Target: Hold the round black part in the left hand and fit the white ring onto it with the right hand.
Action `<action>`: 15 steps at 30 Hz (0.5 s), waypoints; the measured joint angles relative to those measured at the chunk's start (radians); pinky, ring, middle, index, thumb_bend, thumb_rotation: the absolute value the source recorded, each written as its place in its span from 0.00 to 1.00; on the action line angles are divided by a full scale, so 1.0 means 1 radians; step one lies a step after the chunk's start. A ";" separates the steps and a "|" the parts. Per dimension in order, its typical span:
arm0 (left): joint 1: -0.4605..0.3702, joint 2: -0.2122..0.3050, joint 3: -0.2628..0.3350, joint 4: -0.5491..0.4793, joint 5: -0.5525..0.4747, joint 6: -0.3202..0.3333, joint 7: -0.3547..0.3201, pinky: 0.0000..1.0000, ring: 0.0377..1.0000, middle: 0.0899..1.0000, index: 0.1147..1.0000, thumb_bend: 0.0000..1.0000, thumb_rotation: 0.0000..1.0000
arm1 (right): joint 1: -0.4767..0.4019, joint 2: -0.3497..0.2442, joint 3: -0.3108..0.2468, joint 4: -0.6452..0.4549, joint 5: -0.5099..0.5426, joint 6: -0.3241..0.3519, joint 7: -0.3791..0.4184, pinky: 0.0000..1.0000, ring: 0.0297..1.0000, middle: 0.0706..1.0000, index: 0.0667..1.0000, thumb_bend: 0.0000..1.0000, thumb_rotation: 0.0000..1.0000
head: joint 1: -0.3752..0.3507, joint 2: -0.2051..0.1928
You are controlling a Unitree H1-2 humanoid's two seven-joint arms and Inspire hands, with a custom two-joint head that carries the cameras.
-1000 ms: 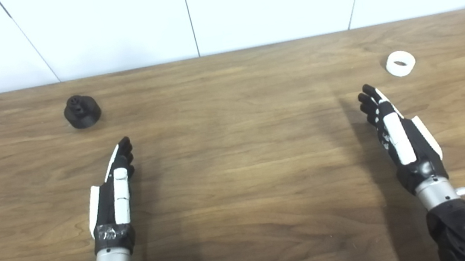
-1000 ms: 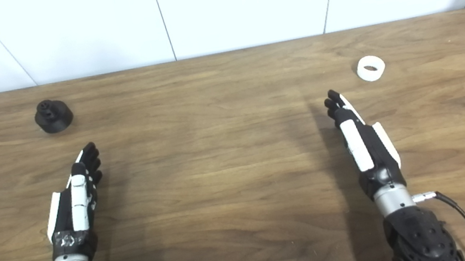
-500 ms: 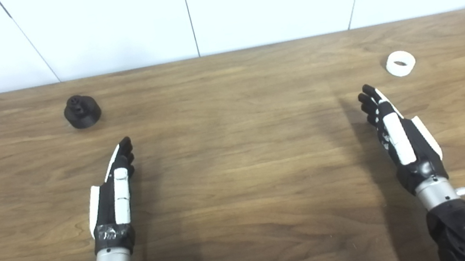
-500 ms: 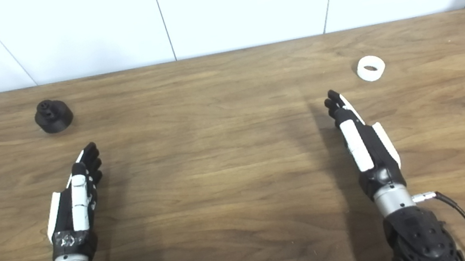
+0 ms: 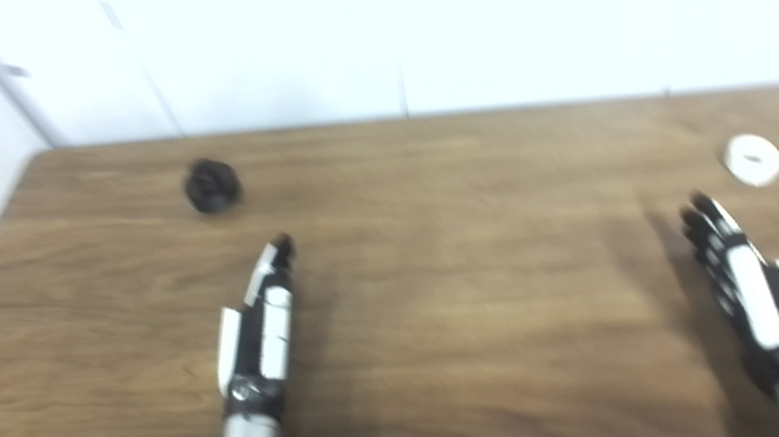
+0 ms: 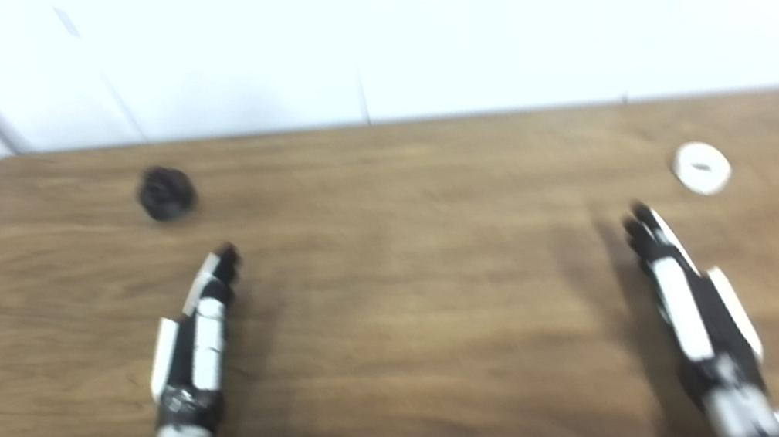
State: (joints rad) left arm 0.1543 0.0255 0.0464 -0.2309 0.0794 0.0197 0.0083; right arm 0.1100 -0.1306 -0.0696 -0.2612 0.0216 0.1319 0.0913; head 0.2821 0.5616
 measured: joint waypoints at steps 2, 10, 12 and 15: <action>-0.001 -0.001 -0.002 0.015 0.000 -0.018 0.005 1.00 0.99 0.95 0.93 0.55 1.00 | 0.000 -0.010 0.000 0.019 0.007 -0.028 0.004 1.00 0.97 0.95 0.97 0.56 1.00 | 0.000 0.000; -0.003 -0.004 -0.010 0.054 0.002 -0.054 0.026 1.00 1.00 0.95 0.94 0.58 1.00 | -0.003 -0.028 -0.002 0.063 0.035 -0.090 0.014 1.00 0.99 0.96 0.99 0.60 1.00 | 0.023 -0.055; -0.005 -0.004 -0.012 0.057 0.003 -0.060 0.028 1.00 0.99 0.95 0.94 0.57 0.99 | -0.004 -0.031 -0.002 0.074 0.037 -0.104 0.015 1.00 0.98 0.96 0.99 0.59 1.00 | 0.031 -0.083; -0.007 -0.005 -0.015 0.061 0.010 -0.071 0.031 1.00 0.99 0.95 0.94 0.55 0.99 | -0.004 -0.032 -0.002 0.098 0.045 -0.129 0.016 1.00 1.00 0.97 0.99 0.59 1.00 | 0.034 -0.089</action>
State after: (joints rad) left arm 0.1476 0.0207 0.0313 -0.1699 0.0892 -0.0515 0.0394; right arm 0.1058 -0.1625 -0.0718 -0.1635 0.0663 0.0026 0.1072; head 0.3160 0.4725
